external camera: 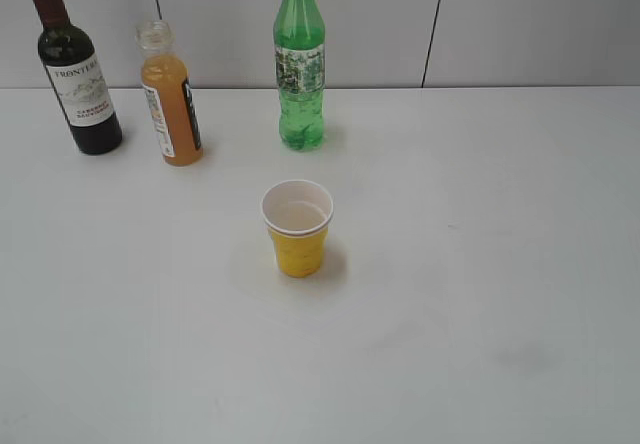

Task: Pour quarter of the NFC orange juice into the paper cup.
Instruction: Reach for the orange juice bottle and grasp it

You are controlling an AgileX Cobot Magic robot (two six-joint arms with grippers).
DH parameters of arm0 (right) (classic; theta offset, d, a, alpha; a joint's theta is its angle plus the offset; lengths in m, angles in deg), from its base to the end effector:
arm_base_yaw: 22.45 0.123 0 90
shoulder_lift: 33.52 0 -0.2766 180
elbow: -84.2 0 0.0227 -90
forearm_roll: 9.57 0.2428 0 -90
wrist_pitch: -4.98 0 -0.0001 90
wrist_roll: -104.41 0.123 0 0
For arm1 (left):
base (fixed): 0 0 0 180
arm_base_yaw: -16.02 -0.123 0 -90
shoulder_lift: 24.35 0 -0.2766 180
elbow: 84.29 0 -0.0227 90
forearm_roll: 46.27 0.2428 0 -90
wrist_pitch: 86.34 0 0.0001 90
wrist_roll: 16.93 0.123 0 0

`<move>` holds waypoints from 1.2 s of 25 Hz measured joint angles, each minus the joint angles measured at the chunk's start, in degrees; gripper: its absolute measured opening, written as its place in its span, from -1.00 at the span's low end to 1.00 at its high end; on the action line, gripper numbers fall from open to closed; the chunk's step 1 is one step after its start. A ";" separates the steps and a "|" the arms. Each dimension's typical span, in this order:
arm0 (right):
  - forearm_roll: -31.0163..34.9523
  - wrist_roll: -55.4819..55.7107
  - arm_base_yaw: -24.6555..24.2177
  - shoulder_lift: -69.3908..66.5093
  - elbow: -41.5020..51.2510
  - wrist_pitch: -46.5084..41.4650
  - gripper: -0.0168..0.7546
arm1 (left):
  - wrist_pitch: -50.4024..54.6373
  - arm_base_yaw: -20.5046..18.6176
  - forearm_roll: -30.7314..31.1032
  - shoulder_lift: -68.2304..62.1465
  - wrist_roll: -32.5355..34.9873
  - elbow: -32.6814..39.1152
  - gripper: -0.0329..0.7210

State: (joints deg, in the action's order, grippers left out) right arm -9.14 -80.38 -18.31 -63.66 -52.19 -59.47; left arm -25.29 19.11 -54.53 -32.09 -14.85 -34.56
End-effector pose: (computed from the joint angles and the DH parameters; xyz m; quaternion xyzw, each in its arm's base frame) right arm 0.0692 0.0058 0.2599 -0.0724 0.9314 0.0017 0.3568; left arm 0.0250 -0.0168 0.2521 0.0409 0.8563 -0.0765 0.5092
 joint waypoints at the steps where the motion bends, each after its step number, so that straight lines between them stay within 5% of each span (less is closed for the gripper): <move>1: 0.00 0.00 0.00 2.33 1.24 0.08 0.44 | 0.00 0.00 0.00 0.00 0.00 0.00 0.64; 19: -0.05 0.20 0.00 22.31 4.55 4.52 0.44 | -1.76 0.00 -0.09 0.00 0.00 -0.46 0.64; 30: -0.05 0.25 0.00 22.35 4.55 4.52 0.44 | -33.40 0.00 -0.28 -15.05 3.36 -0.90 0.64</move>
State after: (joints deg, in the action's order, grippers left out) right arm -9.20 -80.13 -18.31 -41.31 -47.64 -54.96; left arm -58.70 19.11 -54.81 -47.14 -11.48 -35.46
